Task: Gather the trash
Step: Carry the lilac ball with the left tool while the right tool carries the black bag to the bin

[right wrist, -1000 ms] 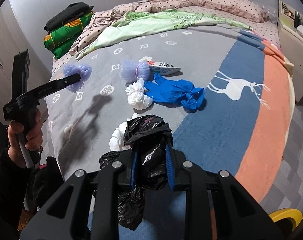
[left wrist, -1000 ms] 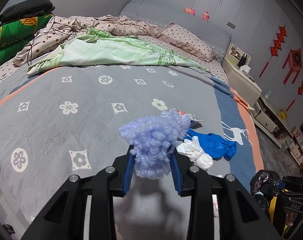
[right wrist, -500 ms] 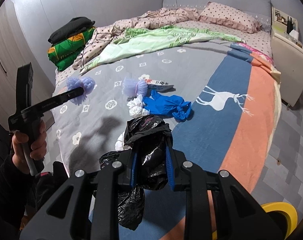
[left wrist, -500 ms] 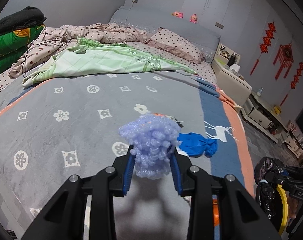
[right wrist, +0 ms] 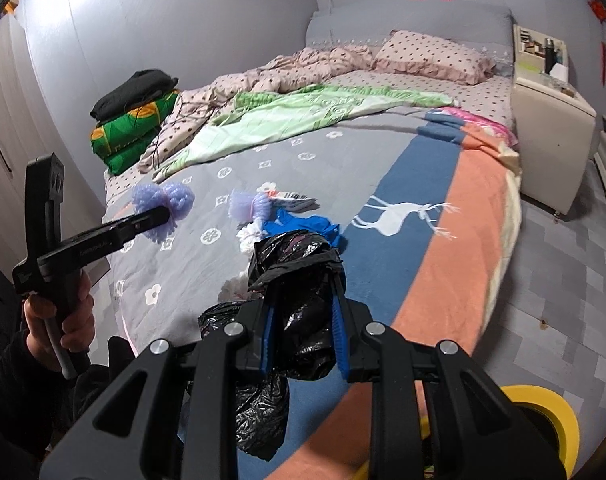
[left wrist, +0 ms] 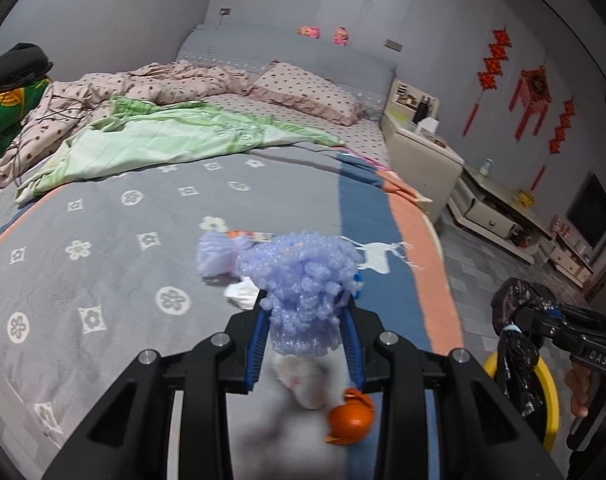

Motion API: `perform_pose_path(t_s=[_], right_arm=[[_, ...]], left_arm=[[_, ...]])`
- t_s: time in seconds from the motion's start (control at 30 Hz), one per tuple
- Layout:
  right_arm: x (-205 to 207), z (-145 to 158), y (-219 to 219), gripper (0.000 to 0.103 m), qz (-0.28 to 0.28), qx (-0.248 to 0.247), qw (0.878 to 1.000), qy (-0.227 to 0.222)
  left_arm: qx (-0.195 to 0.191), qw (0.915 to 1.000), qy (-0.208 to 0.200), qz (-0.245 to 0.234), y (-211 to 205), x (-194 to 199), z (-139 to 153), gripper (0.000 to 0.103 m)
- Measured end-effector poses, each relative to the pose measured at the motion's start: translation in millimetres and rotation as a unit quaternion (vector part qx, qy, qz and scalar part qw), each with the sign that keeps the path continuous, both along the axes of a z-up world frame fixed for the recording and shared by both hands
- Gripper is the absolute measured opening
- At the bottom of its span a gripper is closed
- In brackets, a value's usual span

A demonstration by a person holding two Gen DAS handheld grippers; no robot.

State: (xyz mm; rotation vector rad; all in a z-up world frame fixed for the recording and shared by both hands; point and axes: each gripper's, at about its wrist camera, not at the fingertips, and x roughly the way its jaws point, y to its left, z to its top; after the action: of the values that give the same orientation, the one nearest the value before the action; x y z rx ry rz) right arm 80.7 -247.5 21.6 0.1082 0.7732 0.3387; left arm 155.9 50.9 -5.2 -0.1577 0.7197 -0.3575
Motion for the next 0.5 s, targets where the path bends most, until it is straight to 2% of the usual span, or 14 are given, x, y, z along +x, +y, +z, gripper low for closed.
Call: perform_pose_path(t_s=[0.5], right_arm=[[-54,26,-78,0.023,-0.075,0.006,0.997,-0.036]], left_arm=[[0.012,0.9951,-0.009,-0.098,-95,-39,11,0.031]])
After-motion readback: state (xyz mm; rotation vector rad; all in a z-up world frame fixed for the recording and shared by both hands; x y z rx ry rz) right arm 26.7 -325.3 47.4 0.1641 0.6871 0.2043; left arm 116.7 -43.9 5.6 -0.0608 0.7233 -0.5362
